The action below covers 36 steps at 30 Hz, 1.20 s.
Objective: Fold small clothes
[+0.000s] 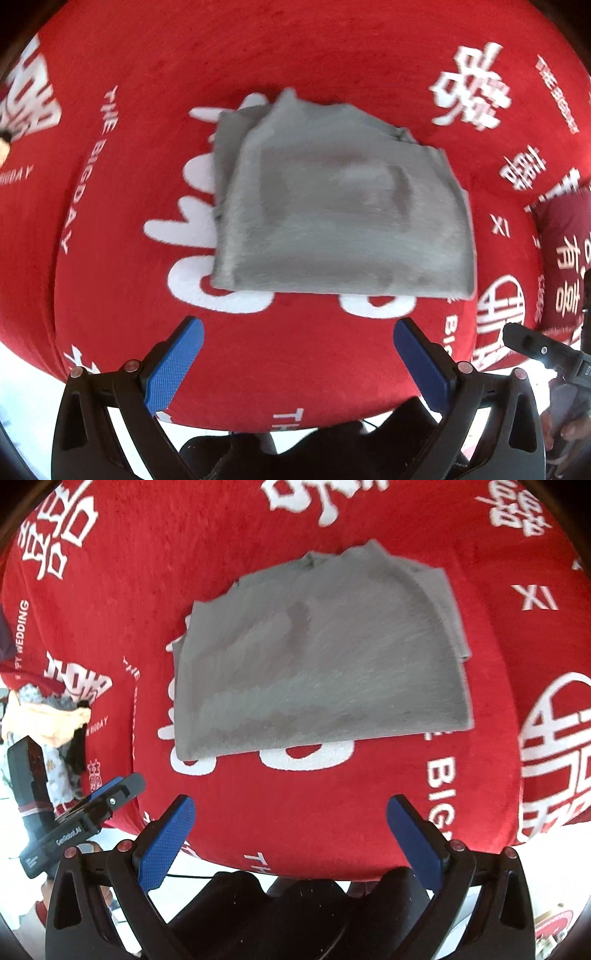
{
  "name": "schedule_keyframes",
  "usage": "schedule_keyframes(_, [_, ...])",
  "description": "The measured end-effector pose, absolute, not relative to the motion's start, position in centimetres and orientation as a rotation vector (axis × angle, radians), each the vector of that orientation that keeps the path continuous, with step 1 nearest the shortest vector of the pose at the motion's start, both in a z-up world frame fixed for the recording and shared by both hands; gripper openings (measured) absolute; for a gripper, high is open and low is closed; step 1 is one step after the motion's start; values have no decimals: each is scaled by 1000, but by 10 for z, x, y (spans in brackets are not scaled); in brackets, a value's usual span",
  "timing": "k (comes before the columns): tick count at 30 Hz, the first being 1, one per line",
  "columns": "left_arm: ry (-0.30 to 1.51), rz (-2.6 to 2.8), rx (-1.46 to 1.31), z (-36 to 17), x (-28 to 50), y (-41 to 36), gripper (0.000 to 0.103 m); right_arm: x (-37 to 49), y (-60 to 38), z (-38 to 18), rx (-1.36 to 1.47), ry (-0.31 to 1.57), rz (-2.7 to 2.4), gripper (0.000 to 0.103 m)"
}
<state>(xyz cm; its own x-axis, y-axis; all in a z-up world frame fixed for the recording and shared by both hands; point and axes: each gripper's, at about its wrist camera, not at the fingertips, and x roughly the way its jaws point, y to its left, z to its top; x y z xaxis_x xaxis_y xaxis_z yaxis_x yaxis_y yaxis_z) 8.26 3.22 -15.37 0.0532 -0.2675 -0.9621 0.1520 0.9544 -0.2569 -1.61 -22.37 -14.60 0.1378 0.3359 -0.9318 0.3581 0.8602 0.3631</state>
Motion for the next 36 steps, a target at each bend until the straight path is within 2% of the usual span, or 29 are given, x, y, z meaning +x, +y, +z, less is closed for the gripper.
schedule_keyframes(11, [1487,-245,-184,-214,93,59,103,16,-209,-214,761,1442,127,103])
schedule_keyframes(13, [1486,-250,-226,-221,94,61,103,20,-206,-226,817,1433,160,100])
schedule_keyframes(17, [1469,-276,-297,-236,97,64,103,22,-195,-255,945,1417,257,69])
schedule_keyframes(18, [1464,-281,-307,-238,98,65,103,21,-193,-262,969,1421,275,66])
schedule_keyframes(25, [1459,-297,-466,-253,98,83,103,12,-179,-309,1199,1372,324,65])
schedule_keyframes(35, [1465,-328,-574,-266,95,92,103,27,-169,-330,1369,1239,315,65])
schedule_keyframes(36, [1468,-333,-589,-267,94,90,103,30,-170,-329,1372,1237,310,60])
